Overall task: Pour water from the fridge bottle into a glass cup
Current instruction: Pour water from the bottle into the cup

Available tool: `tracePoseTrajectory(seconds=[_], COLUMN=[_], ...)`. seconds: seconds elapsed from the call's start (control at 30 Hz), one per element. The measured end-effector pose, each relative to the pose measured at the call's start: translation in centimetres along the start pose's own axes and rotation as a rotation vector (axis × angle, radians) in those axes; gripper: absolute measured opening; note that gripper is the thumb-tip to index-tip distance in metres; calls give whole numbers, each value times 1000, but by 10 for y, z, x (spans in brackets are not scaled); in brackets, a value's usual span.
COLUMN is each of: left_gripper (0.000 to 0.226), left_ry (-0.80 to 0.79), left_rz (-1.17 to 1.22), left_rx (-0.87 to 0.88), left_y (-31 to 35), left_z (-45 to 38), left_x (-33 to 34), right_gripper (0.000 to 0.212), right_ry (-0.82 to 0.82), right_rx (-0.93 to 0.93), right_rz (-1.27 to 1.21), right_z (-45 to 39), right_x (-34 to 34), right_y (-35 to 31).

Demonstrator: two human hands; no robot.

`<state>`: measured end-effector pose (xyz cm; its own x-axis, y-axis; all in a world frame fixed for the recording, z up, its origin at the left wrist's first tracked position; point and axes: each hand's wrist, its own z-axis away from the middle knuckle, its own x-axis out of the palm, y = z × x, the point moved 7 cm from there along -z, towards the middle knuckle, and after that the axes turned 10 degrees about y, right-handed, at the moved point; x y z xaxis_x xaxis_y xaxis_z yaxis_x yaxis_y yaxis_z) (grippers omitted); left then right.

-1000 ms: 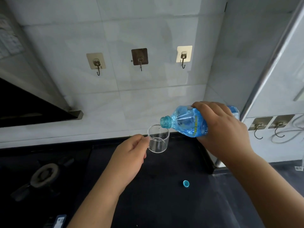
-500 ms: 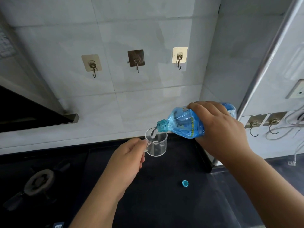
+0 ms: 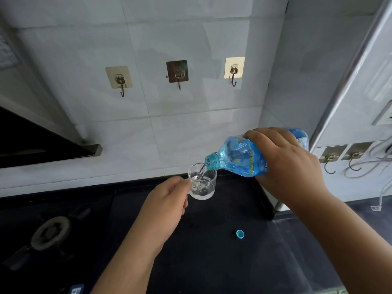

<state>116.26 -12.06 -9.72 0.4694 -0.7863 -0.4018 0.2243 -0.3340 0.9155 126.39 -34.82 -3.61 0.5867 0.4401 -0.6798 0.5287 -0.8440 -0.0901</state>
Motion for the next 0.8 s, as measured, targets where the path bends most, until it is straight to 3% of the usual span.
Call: tracePoseTrajectory(seconds=[0.8], left_gripper=[40], left_ry=[-14], left_rz=[29], left_rx=[-6], left_y=[-8], left_z=[-12], left_x=[10], right_gripper=[73], right_ry=[-69], right_rx=[53], right_rz=[-1], right_z=[2], right_x=[23], right_y=[7])
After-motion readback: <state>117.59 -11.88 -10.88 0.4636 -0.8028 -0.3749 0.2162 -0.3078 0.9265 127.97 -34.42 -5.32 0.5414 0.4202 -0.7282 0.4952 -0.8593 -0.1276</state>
